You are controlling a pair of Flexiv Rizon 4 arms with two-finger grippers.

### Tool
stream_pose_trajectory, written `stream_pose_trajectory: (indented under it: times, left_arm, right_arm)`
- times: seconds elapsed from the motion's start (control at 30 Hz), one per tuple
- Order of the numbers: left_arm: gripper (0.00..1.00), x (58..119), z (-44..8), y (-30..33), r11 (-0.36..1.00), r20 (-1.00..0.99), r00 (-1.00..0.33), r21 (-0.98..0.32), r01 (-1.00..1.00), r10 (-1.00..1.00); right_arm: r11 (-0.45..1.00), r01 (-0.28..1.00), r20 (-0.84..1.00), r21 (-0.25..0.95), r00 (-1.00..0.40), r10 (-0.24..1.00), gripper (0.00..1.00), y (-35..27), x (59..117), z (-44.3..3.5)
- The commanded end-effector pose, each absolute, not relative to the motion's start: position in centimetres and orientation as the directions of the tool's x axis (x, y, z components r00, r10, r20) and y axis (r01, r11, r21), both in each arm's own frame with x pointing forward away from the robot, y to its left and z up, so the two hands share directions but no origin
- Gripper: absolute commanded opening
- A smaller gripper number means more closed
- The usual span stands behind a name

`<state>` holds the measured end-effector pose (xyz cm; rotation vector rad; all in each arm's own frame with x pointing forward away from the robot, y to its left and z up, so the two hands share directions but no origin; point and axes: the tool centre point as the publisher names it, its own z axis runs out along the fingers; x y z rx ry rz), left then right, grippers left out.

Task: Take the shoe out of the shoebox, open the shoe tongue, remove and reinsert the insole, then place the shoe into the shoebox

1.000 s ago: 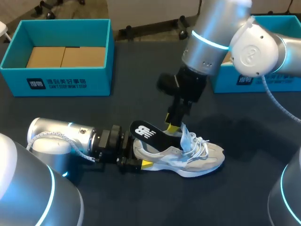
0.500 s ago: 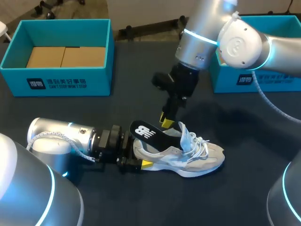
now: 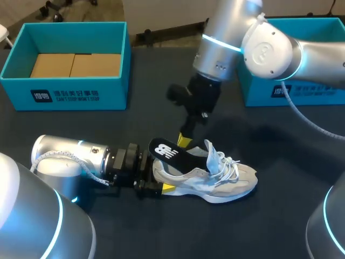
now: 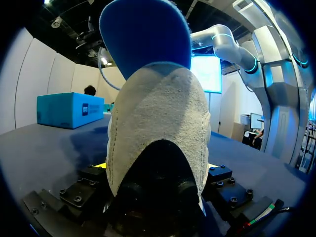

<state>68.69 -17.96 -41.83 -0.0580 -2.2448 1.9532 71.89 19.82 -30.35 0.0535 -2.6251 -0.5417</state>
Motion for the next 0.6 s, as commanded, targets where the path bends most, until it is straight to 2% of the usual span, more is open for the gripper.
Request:
stream_pose_trajectory:
  times: [0.03,0.23,0.27,0.33,0.6]
  left_arm:
    - [0.0,68.9,-42.2,-18.0,0.144,0.099,-0.986,-0.986,-0.079,0.137]
    - [0.0,68.9,-42.2,-18.0,0.144,0.099,-0.986,-0.986,-0.079,0.137]
    - [0.0,68.9,-42.2,-18.0,0.144,0.099,-0.986,-0.986,-0.079,0.137]
    - [0.0,68.9,-42.2,-18.0,0.144,0.099,-0.986,-0.986,-0.079,0.137]
    - [0.0,68.9,-42.2,-18.0,0.144,0.099,-0.986,-0.986,-0.079,0.137]
  right_arm:
    - [0.924,0.053,0.387,0.378,-0.916,-0.106,0.0,19.7,70.7,-28.8]
    - [0.924,0.055,0.372,0.379,-0.923,-0.097,0.0,20.1,70.5,-27.7]
    - [0.926,0.054,0.373,0.374,-0.923,-0.097,0.13,20.2,70.6,-27.7]
    - [0.926,0.054,0.373,0.373,-0.923,-0.097,0.29,20.3,70.7,-27.6]
    - [0.932,0.088,0.382,0.351,-0.923,-0.057,0.3,21.0,70.8,-28.4]
